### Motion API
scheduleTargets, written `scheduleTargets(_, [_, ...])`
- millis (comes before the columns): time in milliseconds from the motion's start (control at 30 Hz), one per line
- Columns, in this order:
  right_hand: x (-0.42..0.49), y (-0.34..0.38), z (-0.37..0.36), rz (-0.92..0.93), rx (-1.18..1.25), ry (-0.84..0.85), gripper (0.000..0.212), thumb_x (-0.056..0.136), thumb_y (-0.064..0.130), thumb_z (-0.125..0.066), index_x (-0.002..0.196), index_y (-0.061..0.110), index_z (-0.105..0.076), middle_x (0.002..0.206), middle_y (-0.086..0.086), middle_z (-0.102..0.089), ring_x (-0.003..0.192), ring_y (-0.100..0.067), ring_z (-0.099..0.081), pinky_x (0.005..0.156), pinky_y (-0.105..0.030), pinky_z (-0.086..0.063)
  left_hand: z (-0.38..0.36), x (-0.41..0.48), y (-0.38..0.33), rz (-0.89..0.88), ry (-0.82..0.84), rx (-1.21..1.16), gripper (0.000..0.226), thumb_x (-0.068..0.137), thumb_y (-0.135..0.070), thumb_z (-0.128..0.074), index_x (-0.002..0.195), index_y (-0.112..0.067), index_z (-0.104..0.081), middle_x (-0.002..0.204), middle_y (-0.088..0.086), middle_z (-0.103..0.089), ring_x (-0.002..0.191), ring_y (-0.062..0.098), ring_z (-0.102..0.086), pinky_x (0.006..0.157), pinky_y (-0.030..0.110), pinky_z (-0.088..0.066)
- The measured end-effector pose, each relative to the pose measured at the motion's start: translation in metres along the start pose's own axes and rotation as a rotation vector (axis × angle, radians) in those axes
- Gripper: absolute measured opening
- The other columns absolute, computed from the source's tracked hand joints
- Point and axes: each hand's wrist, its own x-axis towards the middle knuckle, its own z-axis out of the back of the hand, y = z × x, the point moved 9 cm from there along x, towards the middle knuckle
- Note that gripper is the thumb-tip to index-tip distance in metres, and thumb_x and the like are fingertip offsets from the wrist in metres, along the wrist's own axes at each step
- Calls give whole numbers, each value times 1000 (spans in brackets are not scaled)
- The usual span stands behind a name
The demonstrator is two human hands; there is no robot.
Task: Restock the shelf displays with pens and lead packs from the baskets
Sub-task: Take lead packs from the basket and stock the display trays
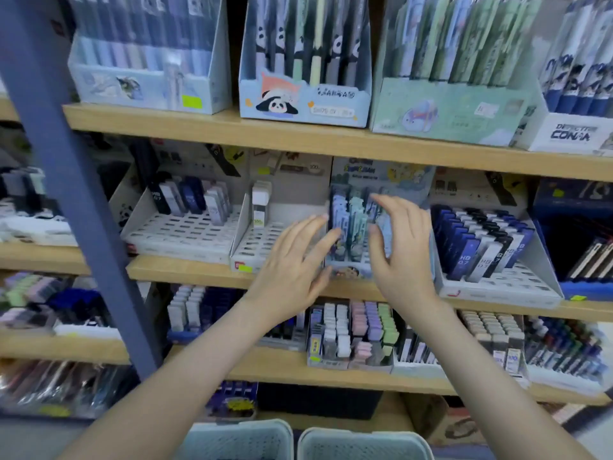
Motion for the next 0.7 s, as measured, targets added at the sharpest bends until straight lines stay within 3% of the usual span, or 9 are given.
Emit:
scheduleTargets(100, [-38, 66, -23, 118, 163, 162, 33, 94, 8, -44, 126, 2, -51, 116, -10, -56, 107, -17, -45, 97, -13, -26, 26, -54, 11, 54, 64, -37, 45, 93, -20, -53, 134, -4, -44, 136, 18, -49, 127, 31, -45, 110, 38, -33])
scheduleTargets(200, [-110, 102, -89, 95, 338, 550, 39, 96, 15, -40, 135, 9, -41, 117, -8, -53, 104, -16, -52, 93, -19, -38, 47, -151, 30, 167, 225, -25, 41, 94, -18, -51, 129, 3, -52, 130, 18, -55, 120, 29, -49, 107, 34, -35])
scheduleTargets(300, [-208, 119, -152, 53, 295, 933, 45, 100, 19, -40, 144, 14, -33, 131, -10, -49, 117, -25, -52, 96, -31, -41, 58, -274, 50, 338, 440, -13, 41, 92, -21, -47, 127, 0, -50, 122, 19, -58, 111, 29, -50, 96, 35, -39])
scheduleTargets(400, [-288, 134, -197, 156, 184, 1164, 51, 100, 15, -43, 148, 6, -28, 136, -14, -46, 124, -29, -47, 101, -34, -38, 64, -375, 57, 464, 566, 8, 38, 90, -26, -43, 122, -6, -49, 120, 13, -57, 105, 26, -52, 85, 38, -49])
scheduleTargets(500, [-348, 133, -241, 72, 97, 1351, 54, 102, 18, -37, 152, 15, -17, 146, -9, -36, 132, -26, -39, 101, -37, -40, 59, -440, 61, 525, 609, 26, 36, 90, -30, -42, 119, -10, -48, 121, 4, -47, 103, 23, -50, 82, 36, -46])
scheduleTargets(567, [-382, 130, -263, -33, 63, 1454, 54, 102, 17, -34, 152, 18, -12, 151, -5, -28, 136, -24, -31, 104, -36, -35, 48, -467, 64, 545, 638, -3, 35, 95, -31, -39, 120, -9, -49, 121, 6, -49, 105, 24, -49, 85, 35, -43])
scheduleTargets(700, [-438, 116, -303, -27, -86, 1492, 55, 103, 19, -32, 152, 15, -9, 152, -4, -27, 137, -21, -27, 110, -31, -24, 24, -491, 73, 559, 626, -21, 36, 89, -24, -46, 121, -8, -50, 121, 11, -54, 107, 25, -48, 90, 32, -36])
